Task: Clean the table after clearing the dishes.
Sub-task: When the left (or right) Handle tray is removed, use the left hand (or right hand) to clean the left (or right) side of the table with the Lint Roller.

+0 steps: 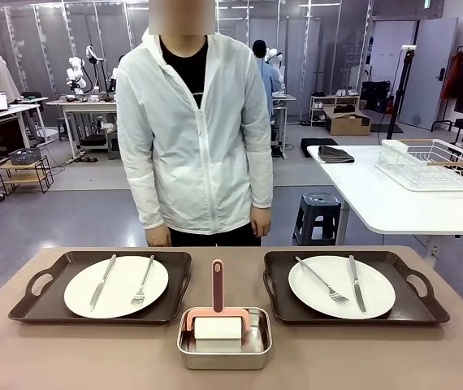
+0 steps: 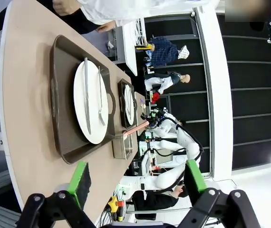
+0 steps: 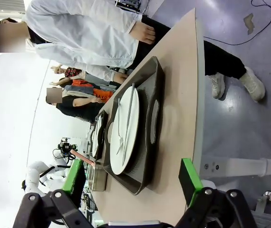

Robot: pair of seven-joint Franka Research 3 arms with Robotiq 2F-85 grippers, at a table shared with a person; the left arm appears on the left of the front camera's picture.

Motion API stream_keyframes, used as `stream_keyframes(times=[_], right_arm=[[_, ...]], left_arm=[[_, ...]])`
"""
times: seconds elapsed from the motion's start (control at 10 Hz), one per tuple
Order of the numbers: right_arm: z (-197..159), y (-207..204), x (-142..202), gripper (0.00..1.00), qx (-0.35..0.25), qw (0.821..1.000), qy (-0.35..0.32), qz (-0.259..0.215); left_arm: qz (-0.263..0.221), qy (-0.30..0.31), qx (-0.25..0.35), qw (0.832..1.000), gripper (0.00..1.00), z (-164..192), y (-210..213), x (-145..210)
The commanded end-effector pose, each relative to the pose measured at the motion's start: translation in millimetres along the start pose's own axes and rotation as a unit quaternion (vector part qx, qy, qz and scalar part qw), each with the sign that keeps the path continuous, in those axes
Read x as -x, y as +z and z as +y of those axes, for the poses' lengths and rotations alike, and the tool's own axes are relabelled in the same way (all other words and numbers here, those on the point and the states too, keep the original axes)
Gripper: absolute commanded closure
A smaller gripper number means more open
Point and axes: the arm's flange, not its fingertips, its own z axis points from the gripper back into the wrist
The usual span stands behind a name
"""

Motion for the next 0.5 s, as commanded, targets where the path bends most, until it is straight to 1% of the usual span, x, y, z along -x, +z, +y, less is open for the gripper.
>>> stream_keyframes(times=[0.0,0.4], right_arm=[[2.5,0.8,-0.4,0.00,0.000,1.000,0.002,0.001],[2.5,0.8,-0.4,0.00,0.000,1.000,0.002,0.001]], left_arm=[[-0.002,-0.002,-0.002,1.000,0.00,-0.3,2.5,1.0],[-0.002,-0.002,-0.002,1.000,0.00,-0.3,2.5,1.0]])
